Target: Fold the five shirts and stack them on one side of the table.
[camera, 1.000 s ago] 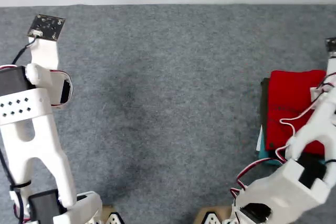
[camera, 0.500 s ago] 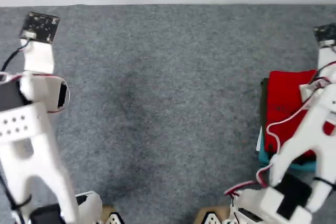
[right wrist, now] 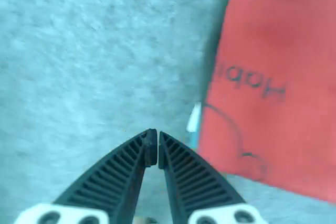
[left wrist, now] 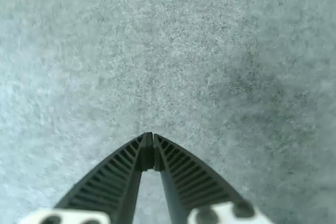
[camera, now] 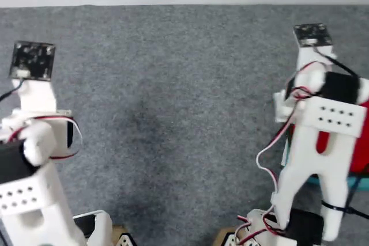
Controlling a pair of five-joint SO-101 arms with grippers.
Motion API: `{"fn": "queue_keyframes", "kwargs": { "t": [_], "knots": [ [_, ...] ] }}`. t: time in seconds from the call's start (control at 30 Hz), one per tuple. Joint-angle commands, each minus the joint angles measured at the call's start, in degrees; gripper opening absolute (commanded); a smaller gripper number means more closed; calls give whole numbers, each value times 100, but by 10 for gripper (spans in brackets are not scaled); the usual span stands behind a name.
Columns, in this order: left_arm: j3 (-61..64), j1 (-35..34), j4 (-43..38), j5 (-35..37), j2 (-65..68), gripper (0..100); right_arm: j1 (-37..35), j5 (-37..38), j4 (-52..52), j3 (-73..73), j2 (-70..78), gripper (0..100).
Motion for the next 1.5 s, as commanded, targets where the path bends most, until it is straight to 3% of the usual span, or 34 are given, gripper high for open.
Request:
{"fn": "queue_keyframes", "kwargs": {
  "t": [0.0,0.27,0.4,0.5,0.73,1.13,1.47],
  "knots": [
    [400,0,-299,510,-598,7,-453,-1099,233,-158,-312,9],
    [3020,712,-1758,545,-2778,6,-1666,-2233,-136,844,-831,9],
    [4629,703,-2497,554,-4149,6,-1842,-2637,-963,1890,-1393,9],
    [5516,703,-2593,554,-4949,6,-1842,-2716,-1578,2699,-2035,9],
    [6431,712,-2549,519,-5890,6,-1842,-2576,-2659,4598,-3626,9],
    [7732,738,-2593,545,-5934,6,-1815,-1837,-4048,7481,-6123,9],
    [8242,747,-3068,545,-5943,6,-1842,-1116,-4251,9916,-8189,9]
  ]
}}
